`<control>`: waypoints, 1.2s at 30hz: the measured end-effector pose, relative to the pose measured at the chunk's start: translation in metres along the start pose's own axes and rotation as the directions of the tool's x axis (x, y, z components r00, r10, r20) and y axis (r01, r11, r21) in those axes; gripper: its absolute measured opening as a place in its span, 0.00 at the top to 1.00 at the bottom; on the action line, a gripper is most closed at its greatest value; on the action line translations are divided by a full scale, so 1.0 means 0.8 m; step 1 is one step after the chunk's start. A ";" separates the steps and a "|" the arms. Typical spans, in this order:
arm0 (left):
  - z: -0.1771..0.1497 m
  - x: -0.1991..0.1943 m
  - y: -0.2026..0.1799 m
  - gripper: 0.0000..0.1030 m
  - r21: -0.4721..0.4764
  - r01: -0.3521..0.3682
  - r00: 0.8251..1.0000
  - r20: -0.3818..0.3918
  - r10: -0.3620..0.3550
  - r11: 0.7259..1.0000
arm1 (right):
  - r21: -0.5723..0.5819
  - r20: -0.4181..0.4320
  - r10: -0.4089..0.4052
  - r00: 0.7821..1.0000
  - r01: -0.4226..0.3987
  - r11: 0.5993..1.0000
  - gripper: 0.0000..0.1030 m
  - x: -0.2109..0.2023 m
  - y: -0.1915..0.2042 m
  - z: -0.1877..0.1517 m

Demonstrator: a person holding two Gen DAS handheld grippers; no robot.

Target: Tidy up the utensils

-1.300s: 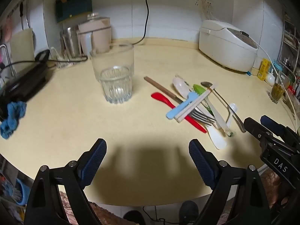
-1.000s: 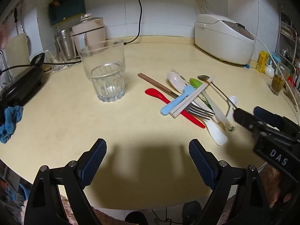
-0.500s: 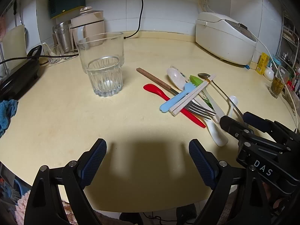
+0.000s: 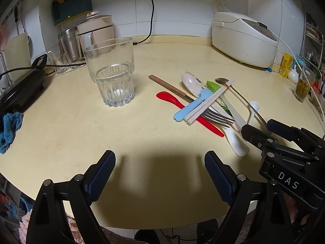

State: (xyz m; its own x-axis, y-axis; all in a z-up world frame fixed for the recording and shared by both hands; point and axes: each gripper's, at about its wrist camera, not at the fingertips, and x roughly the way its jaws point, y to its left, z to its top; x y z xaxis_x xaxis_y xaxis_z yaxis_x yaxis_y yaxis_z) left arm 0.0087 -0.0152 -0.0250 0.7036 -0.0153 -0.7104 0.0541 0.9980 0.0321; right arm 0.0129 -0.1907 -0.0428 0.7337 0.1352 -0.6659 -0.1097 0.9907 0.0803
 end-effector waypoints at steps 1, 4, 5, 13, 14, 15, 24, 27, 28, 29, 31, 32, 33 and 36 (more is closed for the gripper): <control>0.000 0.000 0.001 0.11 -0.001 -0.001 1.000 -0.001 0.001 1.000 | 0.000 0.000 0.000 1.000 0.000 1.000 0.38 0.000 0.000 0.000; 0.000 0.001 0.000 0.11 0.000 -0.005 1.000 -0.002 0.005 1.000 | 0.002 0.000 -0.001 1.000 0.001 1.000 0.38 0.000 0.000 0.000; 0.000 0.001 -0.001 0.11 0.001 -0.006 1.000 -0.002 0.006 1.000 | 0.003 0.000 -0.001 1.000 0.001 1.000 0.38 0.000 0.000 0.000; 0.000 0.002 -0.002 0.11 0.009 -0.015 1.000 0.001 0.015 1.000 | 0.005 0.002 0.004 1.000 -0.004 1.000 0.38 -0.002 0.000 -0.001; 0.000 0.002 -0.001 0.11 0.009 -0.015 1.000 0.000 0.015 1.000 | 0.006 0.003 0.005 1.000 -0.005 1.000 0.38 -0.003 0.000 -0.001; 0.000 0.002 -0.001 0.11 0.008 -0.015 1.000 0.000 0.015 1.000 | 0.007 0.004 0.006 1.000 -0.006 1.000 0.38 -0.003 0.000 0.000; 0.000 0.002 0.003 0.11 0.001 -0.016 1.000 0.003 0.016 1.000 | 0.020 0.007 0.007 1.000 -0.008 1.000 0.38 -0.005 -0.005 0.000; 0.000 0.001 0.004 0.11 -0.003 -0.015 1.000 0.004 0.015 1.000 | 0.019 0.010 0.008 1.000 -0.008 1.000 0.38 -0.005 -0.005 -0.001; 0.000 0.001 0.005 0.11 -0.004 -0.015 1.000 0.004 0.015 1.000 | 0.018 0.010 0.008 1.000 -0.009 1.000 0.38 -0.005 -0.005 -0.001; 0.000 0.001 0.005 0.11 -0.004 -0.015 1.000 0.004 0.015 1.000 | 0.017 0.011 0.009 1.000 -0.009 1.000 0.38 -0.005 -0.005 -0.001; 0.000 0.001 0.005 0.11 -0.003 -0.015 1.000 0.004 0.015 1.000 | 0.015 0.010 0.009 1.000 -0.009 1.000 0.38 -0.005 -0.004 -0.001; 0.000 0.001 0.005 0.11 -0.002 -0.016 1.000 0.005 0.016 1.000 | 0.015 0.010 0.009 1.000 -0.009 1.000 0.38 -0.005 -0.004 -0.001; 0.000 0.001 0.004 0.11 -0.001 -0.016 1.000 0.005 0.016 1.000 | 0.015 0.011 0.008 1.000 -0.009 1.000 0.38 -0.005 -0.004 -0.001; 0.000 0.001 0.004 0.11 -0.002 -0.015 1.000 0.005 0.015 1.000 | 0.016 0.010 0.009 1.000 -0.009 1.000 0.38 -0.005 -0.004 -0.001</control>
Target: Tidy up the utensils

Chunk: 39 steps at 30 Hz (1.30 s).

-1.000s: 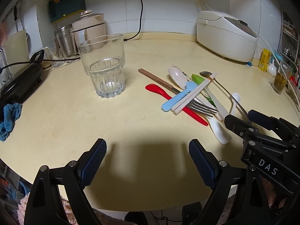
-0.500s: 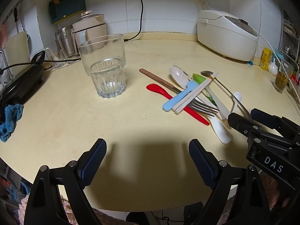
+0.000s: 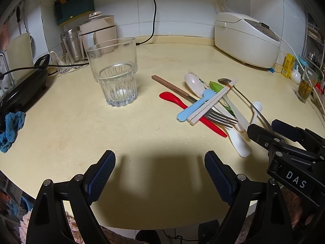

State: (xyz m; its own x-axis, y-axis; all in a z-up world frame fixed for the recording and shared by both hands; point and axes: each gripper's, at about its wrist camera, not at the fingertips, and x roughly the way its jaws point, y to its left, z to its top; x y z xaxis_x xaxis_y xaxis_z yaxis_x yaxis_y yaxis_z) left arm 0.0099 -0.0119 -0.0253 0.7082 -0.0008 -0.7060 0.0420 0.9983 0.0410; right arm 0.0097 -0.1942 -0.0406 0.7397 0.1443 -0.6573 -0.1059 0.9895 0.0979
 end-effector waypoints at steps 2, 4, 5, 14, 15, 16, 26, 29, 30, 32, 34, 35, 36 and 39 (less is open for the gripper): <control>0.001 0.000 -0.001 0.11 -0.001 0.001 1.000 0.002 -0.001 1.000 | -0.005 -0.004 0.009 1.000 -0.009 1.000 0.38 0.000 0.001 0.000; 0.001 0.000 -0.001 0.11 -0.002 -0.002 1.000 0.002 0.002 1.000 | -0.013 -0.001 0.000 1.000 0.000 1.000 0.38 0.000 0.004 0.000; 0.001 0.000 -0.001 0.11 -0.004 0.000 1.000 0.000 0.000 1.000 | -0.014 0.001 -0.002 1.000 0.002 1.000 0.38 -0.001 0.005 0.000; -0.001 -0.001 -0.008 0.11 0.024 -0.014 1.000 0.007 0.014 1.000 | -0.004 -0.001 -0.004 1.000 0.004 1.000 0.38 0.000 0.001 0.000; -0.002 -0.001 -0.008 0.11 0.025 -0.014 1.000 0.007 0.014 1.000 | -0.004 0.000 -0.003 1.000 0.003 1.000 0.38 -0.001 0.000 0.000; -0.002 -0.001 -0.008 0.11 0.025 -0.013 1.000 0.005 0.013 1.000 | -0.004 0.001 -0.002 1.000 0.002 1.000 0.38 -0.001 0.000 0.000; -0.005 -0.012 -0.007 0.11 0.040 0.050 0.998 0.041 -0.052 0.998 | 0.018 0.023 0.001 1.000 -0.002 1.000 0.38 -0.011 -0.007 -0.001; -0.005 -0.022 -0.004 0.11 0.044 0.087 0.993 0.077 -0.090 0.995 | 0.028 0.034 0.003 0.999 -0.004 1.000 0.38 -0.015 -0.012 -0.001; -0.004 -0.026 -0.002 0.11 0.048 0.096 0.991 0.084 -0.100 0.994 | 0.032 0.037 0.004 0.999 -0.006 0.999 0.38 -0.016 -0.013 -0.001; -0.001 -0.030 0.003 0.11 0.047 0.124 0.988 0.086 -0.128 0.991 | 0.043 0.042 0.005 0.999 -0.007 0.999 0.38 -0.018 -0.017 -0.001; 0.004 -0.037 0.018 0.11 0.033 0.190 0.976 0.097 -0.193 0.981 | 0.056 0.047 0.006 0.999 -0.009 0.998 0.38 -0.020 -0.022 -0.001; 0.007 -0.039 0.025 0.11 0.023 0.205 0.973 0.104 -0.206 0.978 | 0.065 0.050 0.006 0.999 -0.010 0.998 0.38 -0.021 -0.025 -0.001; 0.011 -0.042 0.035 0.11 0.013 0.214 0.970 0.113 -0.214 0.977 | 0.075 0.052 0.008 0.999 -0.011 0.997 0.38 -0.021 -0.028 0.000; 0.030 -0.053 0.068 0.11 0.006 0.225 0.962 0.157 -0.223 0.974 | 0.111 0.058 0.013 0.998 -0.020 0.994 0.38 -0.021 -0.038 0.002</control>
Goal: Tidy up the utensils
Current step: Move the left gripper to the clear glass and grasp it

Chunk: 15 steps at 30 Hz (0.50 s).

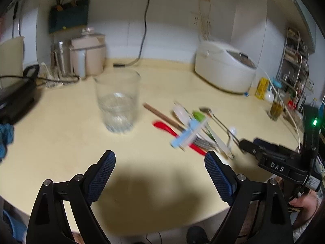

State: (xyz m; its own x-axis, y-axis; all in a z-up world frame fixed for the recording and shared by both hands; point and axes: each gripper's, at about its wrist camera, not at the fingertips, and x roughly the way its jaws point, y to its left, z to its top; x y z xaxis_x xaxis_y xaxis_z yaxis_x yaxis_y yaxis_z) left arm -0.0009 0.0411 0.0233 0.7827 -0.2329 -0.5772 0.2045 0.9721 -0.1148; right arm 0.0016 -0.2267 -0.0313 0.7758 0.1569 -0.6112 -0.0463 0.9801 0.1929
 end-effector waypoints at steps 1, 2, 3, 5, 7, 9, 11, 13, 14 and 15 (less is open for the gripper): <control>0.008 -0.003 0.009 0.11 0.013 0.012 1.000 0.013 -0.012 1.000 | 0.013 0.001 0.004 1.000 -0.004 1.000 0.38 0.000 -0.002 0.001; 0.013 -0.005 0.016 0.09 0.024 0.025 1.000 0.018 -0.026 0.999 | 0.023 0.001 0.008 1.000 -0.008 1.000 0.38 0.000 -0.004 0.002; 0.019 -0.005 0.024 0.07 0.037 0.045 0.999 0.017 -0.045 0.998 | 0.031 0.002 0.011 1.000 -0.012 0.999 0.38 0.000 -0.005 0.003; 0.029 0.004 0.042 0.01 0.040 0.104 0.995 -0.014 -0.104 0.994 | 0.037 0.000 0.014 1.000 -0.014 0.999 0.38 0.002 -0.004 0.004; 0.035 0.019 0.059 0.01 0.028 0.135 0.988 -0.074 -0.132 0.990 | 0.028 -0.003 0.012 1.000 -0.012 1.000 0.38 0.004 -0.001 0.003; 0.039 0.037 0.067 0.01 0.060 0.128 0.985 -0.124 -0.120 0.990 | 0.021 -0.003 0.009 1.000 -0.009 1.000 0.38 0.005 0.000 0.002; 0.041 0.055 0.068 0.01 0.128 0.114 0.983 -0.159 -0.093 0.985 | 0.025 0.006 0.010 1.000 -0.010 1.000 0.38 0.005 -0.001 0.003; 0.046 0.075 0.069 0.02 0.176 0.106 0.981 -0.179 -0.075 0.979 | 0.036 0.020 0.013 1.000 -0.013 0.999 0.38 0.003 -0.004 0.005; 0.047 0.083 0.071 0.05 0.186 0.104 0.980 -0.186 -0.069 0.977 | 0.040 0.025 0.013 1.000 -0.014 0.999 0.38 0.003 -0.005 0.006; 0.050 0.093 0.074 0.06 0.192 0.104 0.978 -0.199 -0.065 0.976 | 0.044 0.032 0.013 0.999 -0.014 0.999 0.38 0.002 -0.005 0.007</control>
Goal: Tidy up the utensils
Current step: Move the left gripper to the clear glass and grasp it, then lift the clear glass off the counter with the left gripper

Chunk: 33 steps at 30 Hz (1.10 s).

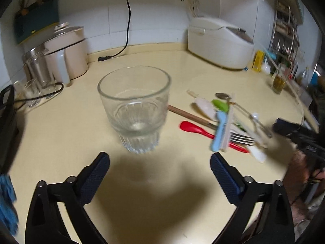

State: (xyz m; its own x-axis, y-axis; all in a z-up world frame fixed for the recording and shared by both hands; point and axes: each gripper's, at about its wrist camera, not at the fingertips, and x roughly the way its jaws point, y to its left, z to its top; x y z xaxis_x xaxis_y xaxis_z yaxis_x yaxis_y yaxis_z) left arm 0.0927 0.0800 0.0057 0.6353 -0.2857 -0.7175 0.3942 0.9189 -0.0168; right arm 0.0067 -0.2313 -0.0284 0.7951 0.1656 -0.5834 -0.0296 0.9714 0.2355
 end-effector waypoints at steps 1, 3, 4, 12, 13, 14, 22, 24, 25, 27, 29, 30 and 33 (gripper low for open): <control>0.004 0.010 0.006 0.09 -0.001 0.003 1.000 -0.019 -0.003 1.000 | 0.003 0.006 0.000 1.000 -0.001 1.000 0.38 0.000 0.000 0.001; 0.011 0.027 0.019 0.09 -0.012 0.021 0.999 -0.042 -0.021 1.000 | 0.005 0.008 0.000 1.000 0.000 1.000 0.38 0.003 0.000 0.002; 0.015 0.034 0.024 0.10 -0.017 0.033 0.998 -0.050 -0.034 0.999 | 0.006 0.005 -0.003 1.000 0.003 1.000 0.38 0.005 -0.001 0.003; 0.028 0.052 0.056 0.10 -0.023 0.167 0.986 -0.021 -0.168 0.986 | 0.024 -0.042 -0.037 0.998 0.038 0.999 0.38 0.034 -0.007 0.006; 0.029 0.055 0.059 0.10 -0.019 0.172 0.985 -0.020 -0.173 0.985 | 0.023 -0.047 -0.039 0.998 0.040 0.999 0.38 0.037 -0.007 0.007; 0.030 0.059 0.063 0.10 -0.019 0.179 0.984 -0.020 -0.179 0.984 | 0.019 -0.052 -0.040 0.998 0.041 0.999 0.38 0.040 -0.005 0.007; 0.040 0.089 0.073 0.11 -0.012 0.309 0.950 -0.041 -0.309 0.951 | 0.008 -0.080 -0.065 0.995 0.066 0.998 0.38 0.055 -0.005 0.004; 0.044 0.095 0.070 0.11 0.009 0.315 0.948 -0.055 -0.314 0.949 | 0.008 -0.082 -0.068 0.994 0.069 0.998 0.38 0.057 -0.004 0.004; 0.047 0.099 0.069 0.12 0.011 0.318 0.947 -0.059 -0.317 0.948 | 0.004 -0.083 -0.068 0.994 0.068 0.998 0.38 0.058 -0.003 0.004; 0.050 0.103 0.073 0.17 -0.003 0.333 0.941 -0.059 -0.333 0.943 | -0.006 -0.083 -0.074 0.994 0.074 0.997 0.38 0.058 0.000 0.004; 0.049 0.103 0.080 0.19 -0.026 0.381 0.923 -0.052 -0.381 0.924 | -0.006 -0.082 -0.068 0.994 0.067 0.998 0.38 0.058 0.000 0.003; 0.048 0.103 0.079 0.19 -0.022 0.388 0.920 -0.053 -0.389 0.921 | -0.002 -0.076 -0.063 0.995 0.063 0.998 0.38 0.056 0.000 0.003; 0.046 0.100 0.067 0.19 0.019 0.390 0.919 -0.065 -0.388 0.920 | 0.013 -0.042 -0.044 0.998 0.044 0.999 0.38 0.049 -0.002 0.006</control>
State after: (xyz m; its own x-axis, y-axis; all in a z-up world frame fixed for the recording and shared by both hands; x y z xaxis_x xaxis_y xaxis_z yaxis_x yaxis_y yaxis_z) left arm 0.1890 0.0968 -0.0270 0.3877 -0.6019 -0.6981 0.6233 0.7292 -0.2825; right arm 0.0406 -0.2275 -0.0476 0.7693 0.1301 -0.6255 0.0137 0.9755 0.2197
